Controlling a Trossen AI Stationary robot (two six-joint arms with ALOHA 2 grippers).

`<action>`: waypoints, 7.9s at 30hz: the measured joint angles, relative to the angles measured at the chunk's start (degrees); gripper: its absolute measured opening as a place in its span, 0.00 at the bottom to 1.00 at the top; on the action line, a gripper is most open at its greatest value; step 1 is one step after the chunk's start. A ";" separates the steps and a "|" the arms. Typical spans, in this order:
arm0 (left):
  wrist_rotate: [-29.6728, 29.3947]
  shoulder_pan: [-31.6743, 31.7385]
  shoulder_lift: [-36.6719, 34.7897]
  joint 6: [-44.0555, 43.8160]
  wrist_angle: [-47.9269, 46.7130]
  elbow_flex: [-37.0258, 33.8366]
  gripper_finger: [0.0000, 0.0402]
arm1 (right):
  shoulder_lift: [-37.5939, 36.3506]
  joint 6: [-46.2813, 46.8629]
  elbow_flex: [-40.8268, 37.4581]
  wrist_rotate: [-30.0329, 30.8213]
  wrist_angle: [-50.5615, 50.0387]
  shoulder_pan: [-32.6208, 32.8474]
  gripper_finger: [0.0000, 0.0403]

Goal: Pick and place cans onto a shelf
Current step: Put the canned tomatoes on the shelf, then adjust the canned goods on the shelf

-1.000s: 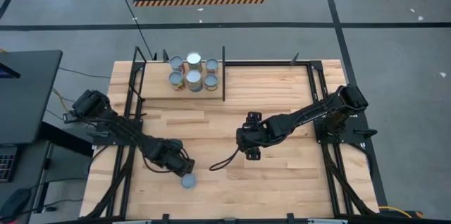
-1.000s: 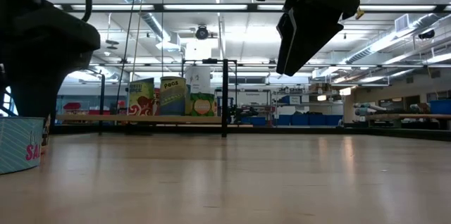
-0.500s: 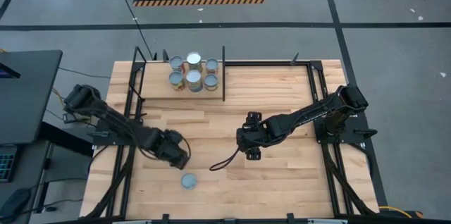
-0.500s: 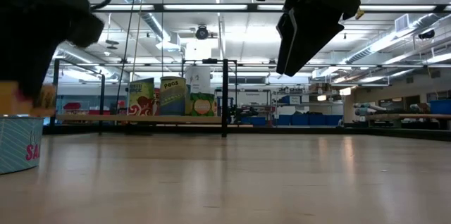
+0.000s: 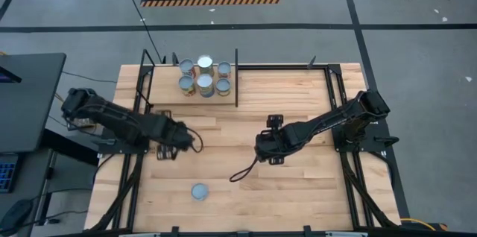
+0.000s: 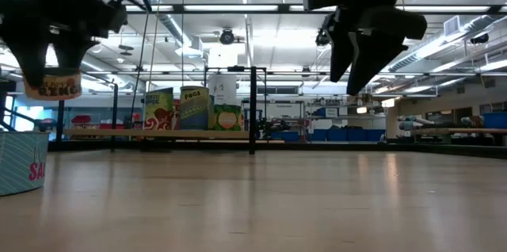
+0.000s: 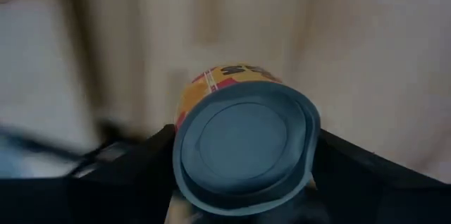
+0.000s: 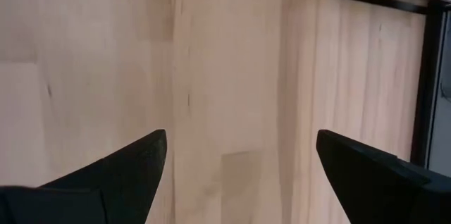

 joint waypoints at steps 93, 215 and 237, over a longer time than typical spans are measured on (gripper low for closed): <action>-13.93 62.94 1.43 81.21 28.88 -6.95 0.88 | -1.44 6.40 -0.04 -11.19 2.73 0.01 0.93; 5.80 66.63 6.45 33.73 53.94 2.42 0.02 | -1.42 5.95 -0.04 -9.40 11.96 -0.78 0.93; 0.79 69.17 8.80 31.93 58.71 2.43 0.02 | -1.42 6.10 -0.04 -9.42 11.80 -0.78 0.93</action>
